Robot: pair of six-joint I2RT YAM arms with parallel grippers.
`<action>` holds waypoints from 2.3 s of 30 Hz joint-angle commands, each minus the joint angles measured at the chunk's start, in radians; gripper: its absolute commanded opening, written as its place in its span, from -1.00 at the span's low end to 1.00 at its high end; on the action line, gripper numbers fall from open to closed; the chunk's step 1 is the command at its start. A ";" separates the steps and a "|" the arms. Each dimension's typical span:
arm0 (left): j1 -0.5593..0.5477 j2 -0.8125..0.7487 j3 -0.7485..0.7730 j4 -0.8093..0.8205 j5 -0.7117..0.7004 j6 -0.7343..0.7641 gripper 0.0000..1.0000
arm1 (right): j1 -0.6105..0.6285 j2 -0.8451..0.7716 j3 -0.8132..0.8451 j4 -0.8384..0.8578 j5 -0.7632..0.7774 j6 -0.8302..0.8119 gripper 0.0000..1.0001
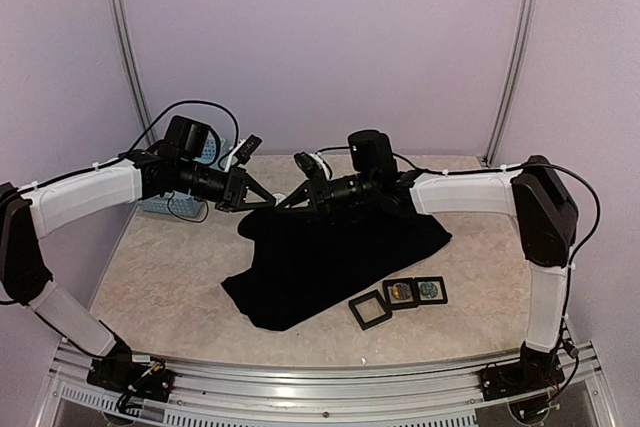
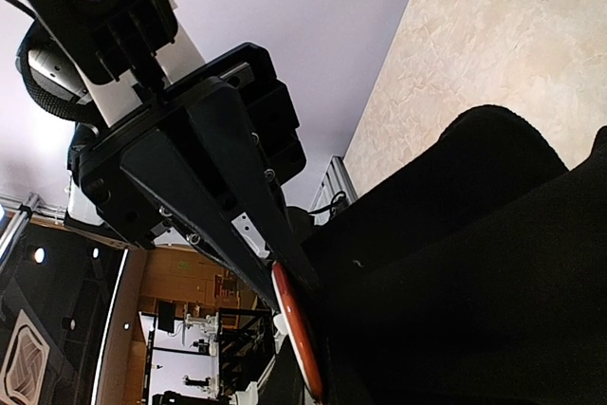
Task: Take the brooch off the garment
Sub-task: Open the brooch with the crumpled clothing, then remove the brooch from the crumpled clothing.
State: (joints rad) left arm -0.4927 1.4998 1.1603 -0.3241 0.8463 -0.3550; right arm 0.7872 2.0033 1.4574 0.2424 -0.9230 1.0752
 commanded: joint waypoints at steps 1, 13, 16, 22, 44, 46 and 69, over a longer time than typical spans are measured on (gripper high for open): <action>-0.122 -0.026 0.132 -0.056 0.201 0.147 -1.00 | -0.036 0.126 -0.032 -0.080 0.212 0.100 -1.00; -0.017 -0.004 0.020 0.086 0.275 0.000 -1.00 | -0.035 0.110 0.044 -0.176 0.238 -0.067 -1.00; 0.032 -0.004 -0.006 0.095 0.299 -0.013 -1.00 | -0.035 0.074 0.037 -0.117 0.214 -0.114 -0.95; 0.081 0.020 -0.027 0.066 0.328 0.016 -1.00 | -0.036 -0.036 0.036 0.018 0.090 -0.268 -0.25; 0.096 0.028 -0.031 0.145 0.325 -0.058 -1.00 | -0.021 -0.090 0.041 -0.158 0.083 -0.462 -0.18; 0.097 0.027 -0.034 0.146 0.325 -0.061 -1.00 | -0.013 -0.086 0.047 -0.164 0.075 -0.465 -0.23; 0.097 0.024 -0.030 0.149 0.237 -0.070 -0.13 | 0.023 -0.051 0.099 -0.157 0.089 -0.464 -1.00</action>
State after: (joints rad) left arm -0.4042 1.5341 1.1351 -0.2043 1.1336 -0.4110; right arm 0.8017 1.9553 1.5421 0.1146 -0.8726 0.6617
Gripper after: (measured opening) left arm 0.145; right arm 0.028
